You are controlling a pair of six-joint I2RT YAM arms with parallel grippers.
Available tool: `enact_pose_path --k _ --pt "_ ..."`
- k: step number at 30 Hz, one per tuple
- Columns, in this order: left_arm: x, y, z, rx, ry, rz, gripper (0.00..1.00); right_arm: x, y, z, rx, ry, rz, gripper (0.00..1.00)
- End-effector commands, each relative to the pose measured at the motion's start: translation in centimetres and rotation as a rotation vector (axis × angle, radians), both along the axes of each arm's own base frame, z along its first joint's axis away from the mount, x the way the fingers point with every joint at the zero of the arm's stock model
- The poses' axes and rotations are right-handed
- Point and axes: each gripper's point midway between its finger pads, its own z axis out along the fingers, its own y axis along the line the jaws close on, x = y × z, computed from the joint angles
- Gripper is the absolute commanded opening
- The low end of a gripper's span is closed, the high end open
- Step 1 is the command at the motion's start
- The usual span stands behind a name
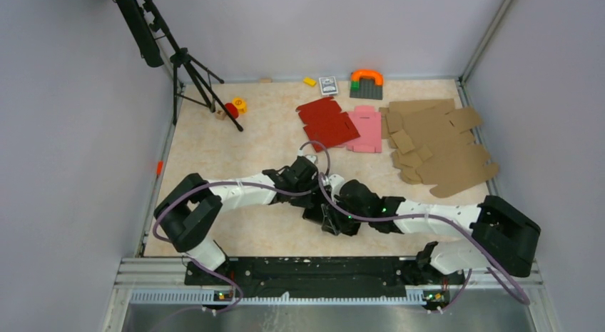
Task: Fold the paper box
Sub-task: Fold the paper box at the center of the board.
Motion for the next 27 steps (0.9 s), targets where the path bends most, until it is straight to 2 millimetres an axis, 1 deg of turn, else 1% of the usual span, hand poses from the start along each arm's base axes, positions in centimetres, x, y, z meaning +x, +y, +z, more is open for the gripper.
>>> enact_pose_path --k 1,2,6,9,13,17,20,23,25,27 --pt "0.4 1.0 -1.1 0.118 -0.031 0.009 0.11 0.3 0.6 2.9 0.099 -0.044 -0.022 0.42" --pt "0.4 1.0 -1.2 0.126 -0.034 0.007 0.11 0.1 0.3 3.1 0.108 -0.042 -0.033 0.43" --pt "0.4 1.2 -1.2 0.173 -0.060 0.012 0.11 0.4 -0.9 5.1 0.138 -0.066 -0.097 0.43" --pt "0.6 1.9 -1.4 0.238 -0.084 0.025 0.11 0.9 -2.3 7.3 0.159 -0.098 -0.169 0.43" --pt "0.6 2.1 -1.5 0.286 -0.097 0.031 0.10 1.9 -4.7 10.1 0.194 -0.158 -0.292 0.44" --pt "0.5 1.9 -1.7 0.296 -0.088 0.026 0.10 2.7 -7.6 11.7 0.212 -0.212 -0.405 0.43" --pt "0.3 1.9 -2.1 0.301 -0.073 0.017 0.10 3.3 -9.5 13.0 0.209 -0.268 -0.463 0.47" --pt "0.3 1.9 -2.0 0.301 -0.076 0.013 0.11 4.4 -11.4 13.5 0.152 -0.313 -0.540 0.53" --pt "0.4 1.9 -1.9 0.304 -0.083 0.008 0.11 5.4 -12.8 12.8 0.075 -0.314 -0.600 0.55" --pt "0.4 2.0 -1.8 0.303 -0.086 0.001 0.11 6.3 -13.2 12.2 0.051 -0.288 -0.620 0.56"
